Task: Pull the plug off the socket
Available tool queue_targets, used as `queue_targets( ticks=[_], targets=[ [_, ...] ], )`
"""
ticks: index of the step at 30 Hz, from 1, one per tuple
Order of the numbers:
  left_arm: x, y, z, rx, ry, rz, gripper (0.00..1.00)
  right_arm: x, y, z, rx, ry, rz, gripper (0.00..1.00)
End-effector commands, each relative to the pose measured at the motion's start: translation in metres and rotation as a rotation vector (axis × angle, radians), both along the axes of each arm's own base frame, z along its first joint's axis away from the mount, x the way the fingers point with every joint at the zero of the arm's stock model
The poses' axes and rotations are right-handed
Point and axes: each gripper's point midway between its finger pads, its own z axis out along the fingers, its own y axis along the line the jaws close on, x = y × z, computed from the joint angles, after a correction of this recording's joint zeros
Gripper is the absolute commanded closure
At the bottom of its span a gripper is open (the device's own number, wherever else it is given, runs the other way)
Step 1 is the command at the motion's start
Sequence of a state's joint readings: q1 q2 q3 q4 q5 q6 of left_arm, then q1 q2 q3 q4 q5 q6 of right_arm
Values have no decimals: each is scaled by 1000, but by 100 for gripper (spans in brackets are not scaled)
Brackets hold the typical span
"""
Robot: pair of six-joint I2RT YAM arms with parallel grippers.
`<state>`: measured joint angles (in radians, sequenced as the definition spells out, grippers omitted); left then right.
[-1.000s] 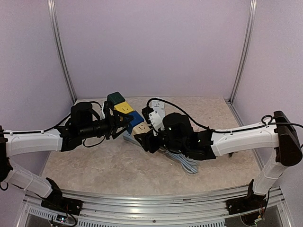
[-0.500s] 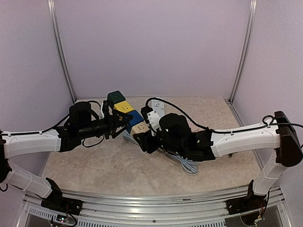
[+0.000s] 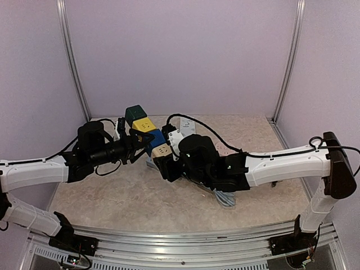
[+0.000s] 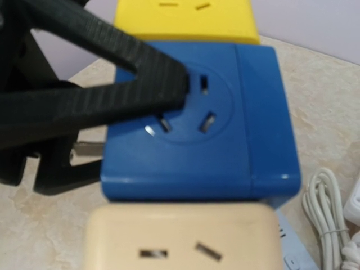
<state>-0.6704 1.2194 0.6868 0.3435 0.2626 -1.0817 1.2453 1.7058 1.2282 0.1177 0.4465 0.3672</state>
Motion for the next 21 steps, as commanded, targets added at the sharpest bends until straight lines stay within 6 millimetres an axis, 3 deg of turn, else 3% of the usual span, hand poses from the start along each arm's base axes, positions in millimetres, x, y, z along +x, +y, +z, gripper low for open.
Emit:
queue_targets(
  ticks=[1, 21],
  targets=[
    [-5, 0, -13, 63, -18, -20, 62, -13, 15, 60, 171, -110, 90, 100],
    [-10, 1, -11, 86, -31, -45, 62, -56, 21, 64, 144, -223, 449, 100]
  ],
)
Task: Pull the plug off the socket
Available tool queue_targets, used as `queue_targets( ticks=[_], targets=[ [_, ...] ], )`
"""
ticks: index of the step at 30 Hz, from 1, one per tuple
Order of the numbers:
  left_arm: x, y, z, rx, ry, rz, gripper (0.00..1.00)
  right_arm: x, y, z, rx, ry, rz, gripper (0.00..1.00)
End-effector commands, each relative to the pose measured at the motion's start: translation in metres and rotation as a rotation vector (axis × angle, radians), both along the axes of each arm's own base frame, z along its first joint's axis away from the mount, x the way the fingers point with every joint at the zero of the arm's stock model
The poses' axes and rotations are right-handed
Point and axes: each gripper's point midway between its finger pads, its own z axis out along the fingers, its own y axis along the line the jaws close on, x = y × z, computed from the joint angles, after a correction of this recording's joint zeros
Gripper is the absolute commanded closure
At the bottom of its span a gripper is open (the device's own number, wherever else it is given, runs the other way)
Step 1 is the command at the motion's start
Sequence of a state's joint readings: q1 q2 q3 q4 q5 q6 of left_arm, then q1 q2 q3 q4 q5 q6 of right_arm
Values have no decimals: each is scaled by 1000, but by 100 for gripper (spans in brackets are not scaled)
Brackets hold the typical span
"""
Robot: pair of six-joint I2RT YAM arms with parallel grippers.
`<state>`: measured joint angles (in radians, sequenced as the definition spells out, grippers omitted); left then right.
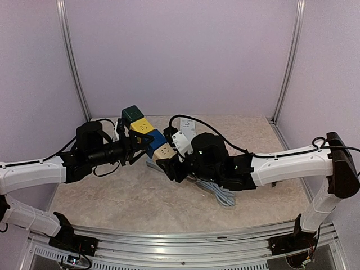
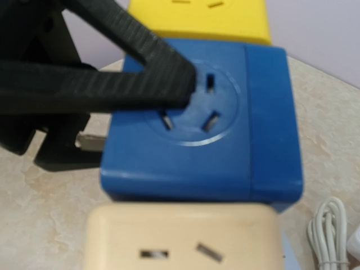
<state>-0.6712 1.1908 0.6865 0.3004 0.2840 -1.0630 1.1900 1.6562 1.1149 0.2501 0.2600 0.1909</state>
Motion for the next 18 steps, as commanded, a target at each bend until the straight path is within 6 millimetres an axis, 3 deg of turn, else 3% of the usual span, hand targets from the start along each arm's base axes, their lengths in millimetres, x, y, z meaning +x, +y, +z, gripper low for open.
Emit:
queue_targets(
  ticks=[1, 18],
  targets=[
    [-2, 0, -12, 68, -30, -18, 62, -53, 25, 66, 168, -109, 287, 100],
    [1, 17, -18, 80, -46, 94, 66, -12, 4, 44, 219, 121, -47, 100]
  ],
)
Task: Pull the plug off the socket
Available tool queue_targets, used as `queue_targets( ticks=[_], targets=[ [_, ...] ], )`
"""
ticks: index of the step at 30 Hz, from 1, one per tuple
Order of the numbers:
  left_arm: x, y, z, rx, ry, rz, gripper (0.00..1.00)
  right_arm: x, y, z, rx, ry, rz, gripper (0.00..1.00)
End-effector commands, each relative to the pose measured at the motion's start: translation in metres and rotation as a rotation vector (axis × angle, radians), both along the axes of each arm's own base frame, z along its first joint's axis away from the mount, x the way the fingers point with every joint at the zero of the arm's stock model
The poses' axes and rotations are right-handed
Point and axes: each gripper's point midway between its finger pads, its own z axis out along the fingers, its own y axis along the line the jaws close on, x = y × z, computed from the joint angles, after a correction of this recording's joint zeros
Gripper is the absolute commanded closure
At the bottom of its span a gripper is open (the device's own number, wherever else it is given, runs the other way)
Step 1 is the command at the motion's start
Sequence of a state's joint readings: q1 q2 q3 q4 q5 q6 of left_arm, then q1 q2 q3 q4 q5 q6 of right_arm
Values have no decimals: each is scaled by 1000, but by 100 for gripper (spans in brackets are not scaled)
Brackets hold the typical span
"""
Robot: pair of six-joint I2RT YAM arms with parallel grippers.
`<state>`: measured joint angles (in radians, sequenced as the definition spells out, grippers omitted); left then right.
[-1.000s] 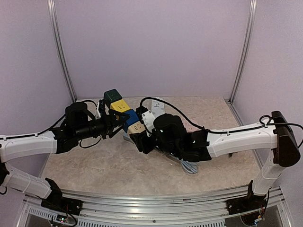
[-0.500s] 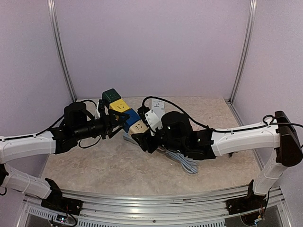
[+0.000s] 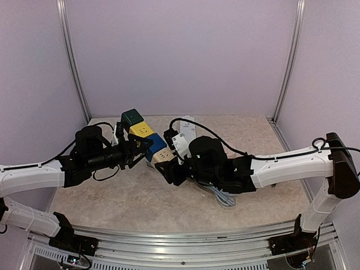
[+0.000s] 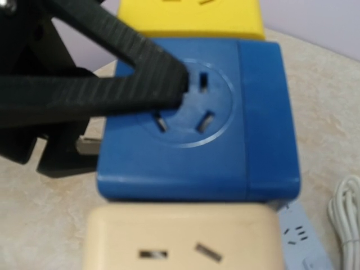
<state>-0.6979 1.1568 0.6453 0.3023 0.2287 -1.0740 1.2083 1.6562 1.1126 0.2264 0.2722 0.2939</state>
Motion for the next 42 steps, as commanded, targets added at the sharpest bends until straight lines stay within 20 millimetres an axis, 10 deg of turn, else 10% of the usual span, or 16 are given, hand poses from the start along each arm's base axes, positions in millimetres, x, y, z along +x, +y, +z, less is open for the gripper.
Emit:
queue_targets(
  ticks=[1, 14, 30, 42],
  targets=[
    [8, 12, -10, 73, -53, 64, 65, -2, 2, 47, 184, 49, -50, 100],
    [6, 9, -9, 72, -60, 64, 66, 20, -11, 38, 197, 64, -218, 100],
    [11, 12, -8, 81, -48, 32, 65, -45, 14, 51, 103, -206, 275, 100],
    [10, 16, -10, 65, -43, 46, 61, 18, -48, 43, 142, -62, -246, 100]
  ],
)
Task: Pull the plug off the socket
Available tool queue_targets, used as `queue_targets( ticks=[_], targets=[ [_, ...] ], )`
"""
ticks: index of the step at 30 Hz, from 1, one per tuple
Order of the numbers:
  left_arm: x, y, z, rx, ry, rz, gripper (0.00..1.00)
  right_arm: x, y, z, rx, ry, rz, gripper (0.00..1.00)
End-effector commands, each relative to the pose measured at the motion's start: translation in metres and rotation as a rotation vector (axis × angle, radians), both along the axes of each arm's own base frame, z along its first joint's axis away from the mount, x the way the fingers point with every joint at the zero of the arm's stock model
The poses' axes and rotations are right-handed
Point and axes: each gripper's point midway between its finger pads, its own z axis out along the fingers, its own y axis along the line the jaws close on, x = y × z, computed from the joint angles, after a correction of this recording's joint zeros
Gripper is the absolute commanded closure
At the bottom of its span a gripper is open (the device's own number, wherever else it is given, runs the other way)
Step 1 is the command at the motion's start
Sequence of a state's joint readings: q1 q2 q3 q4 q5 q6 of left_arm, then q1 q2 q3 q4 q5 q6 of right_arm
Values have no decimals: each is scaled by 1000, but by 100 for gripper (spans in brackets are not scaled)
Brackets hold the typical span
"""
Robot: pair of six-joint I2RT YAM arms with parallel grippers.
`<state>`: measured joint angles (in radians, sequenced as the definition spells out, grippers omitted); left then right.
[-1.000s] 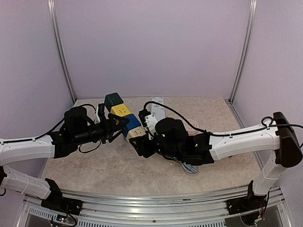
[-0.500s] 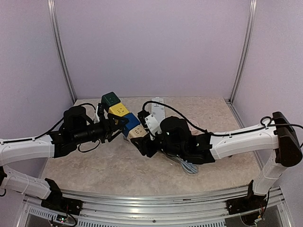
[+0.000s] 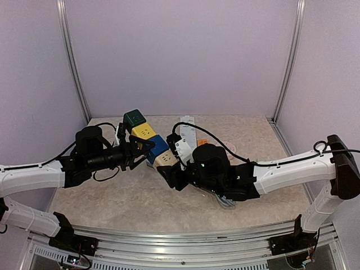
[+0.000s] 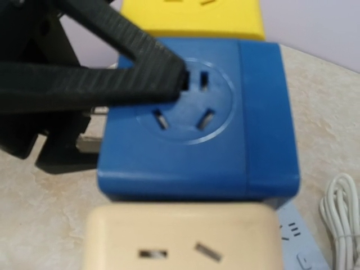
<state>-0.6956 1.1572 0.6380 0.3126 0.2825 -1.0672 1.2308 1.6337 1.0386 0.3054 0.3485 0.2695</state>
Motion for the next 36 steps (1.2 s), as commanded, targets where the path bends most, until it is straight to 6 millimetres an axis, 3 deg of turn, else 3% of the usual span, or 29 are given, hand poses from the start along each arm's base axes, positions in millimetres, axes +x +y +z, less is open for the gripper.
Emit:
queue_targets(
  ticks=[1, 13, 20, 27, 32, 36],
  targets=[
    [16, 21, -7, 63, -51, 100, 62, 23, -40, 47, 144, -6, -220, 100],
    [15, 18, -5, 44, -62, 91, 63, 32, -41, 41, 147, 45, -293, 100],
    [15, 16, -4, 46, -64, 76, 63, 10, -18, 54, 169, -25, -86, 100],
    [16, 15, -3, 56, -51, 60, 64, -9, -3, 47, 27, -179, 34, 100],
    [17, 16, -6, 58, -41, 65, 64, -17, -2, 47, -42, -268, 76, 100],
    [18, 17, -7, 59, -41, 70, 64, -10, -10, 47, -45, -266, 13, 100]
  ],
)
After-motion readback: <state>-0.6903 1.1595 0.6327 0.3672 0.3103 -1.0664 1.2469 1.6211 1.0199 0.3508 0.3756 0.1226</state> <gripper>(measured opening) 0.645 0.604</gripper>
